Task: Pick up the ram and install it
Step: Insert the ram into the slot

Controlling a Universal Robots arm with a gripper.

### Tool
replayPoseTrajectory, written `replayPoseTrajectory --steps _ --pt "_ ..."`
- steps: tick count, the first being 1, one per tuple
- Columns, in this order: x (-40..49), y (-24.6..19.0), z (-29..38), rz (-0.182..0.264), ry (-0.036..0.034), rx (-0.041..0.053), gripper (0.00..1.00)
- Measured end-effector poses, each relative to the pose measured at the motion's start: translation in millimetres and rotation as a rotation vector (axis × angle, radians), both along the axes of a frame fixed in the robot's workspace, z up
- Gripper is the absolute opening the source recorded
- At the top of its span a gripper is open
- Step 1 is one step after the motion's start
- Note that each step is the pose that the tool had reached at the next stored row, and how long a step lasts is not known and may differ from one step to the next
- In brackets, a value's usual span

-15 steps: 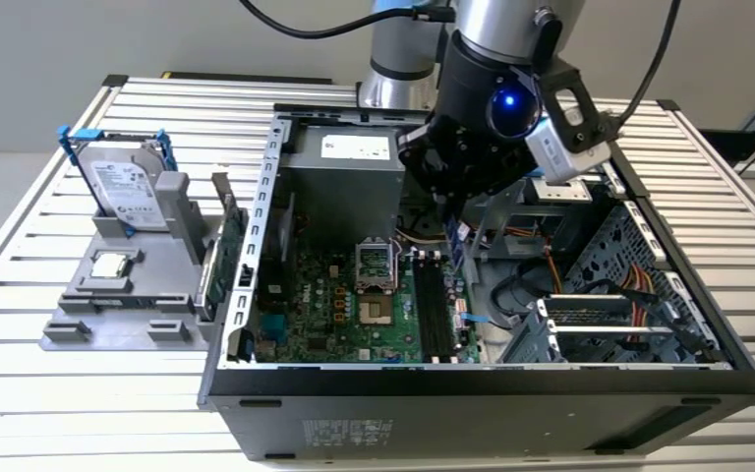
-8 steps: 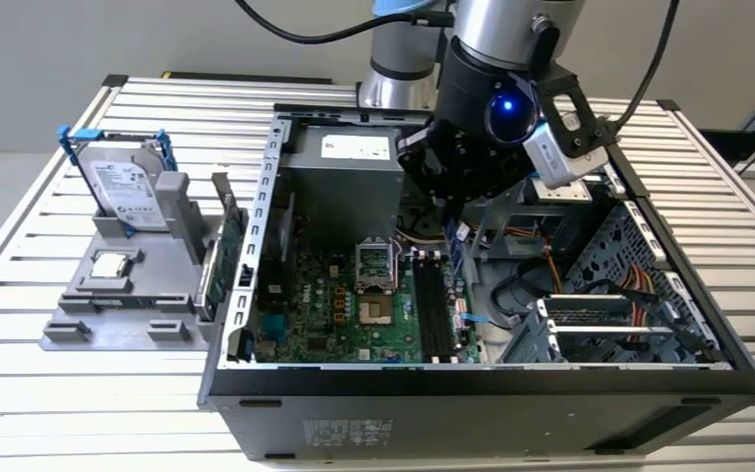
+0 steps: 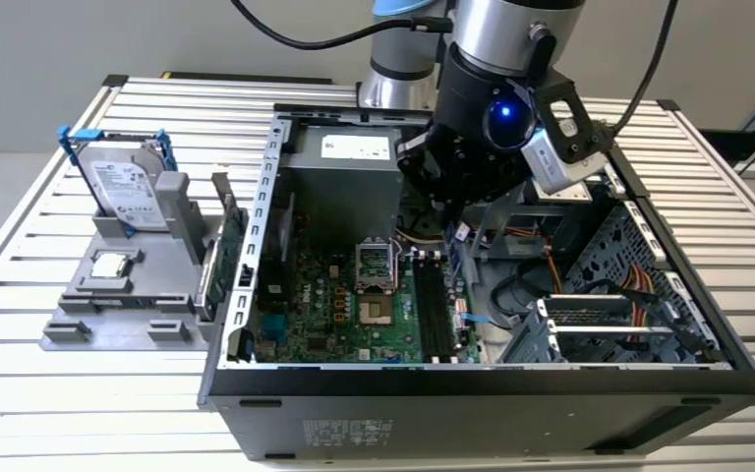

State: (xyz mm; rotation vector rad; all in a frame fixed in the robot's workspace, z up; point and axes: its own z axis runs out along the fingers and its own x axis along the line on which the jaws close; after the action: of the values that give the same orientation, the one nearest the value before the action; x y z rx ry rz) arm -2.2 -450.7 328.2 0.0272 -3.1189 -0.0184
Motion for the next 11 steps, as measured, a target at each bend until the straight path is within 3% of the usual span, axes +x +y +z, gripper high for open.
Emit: replayPoseTrajectory --steps 11 --pt "0.0 0.0 -4.4 0.0 0.0 -0.0002 0.0"
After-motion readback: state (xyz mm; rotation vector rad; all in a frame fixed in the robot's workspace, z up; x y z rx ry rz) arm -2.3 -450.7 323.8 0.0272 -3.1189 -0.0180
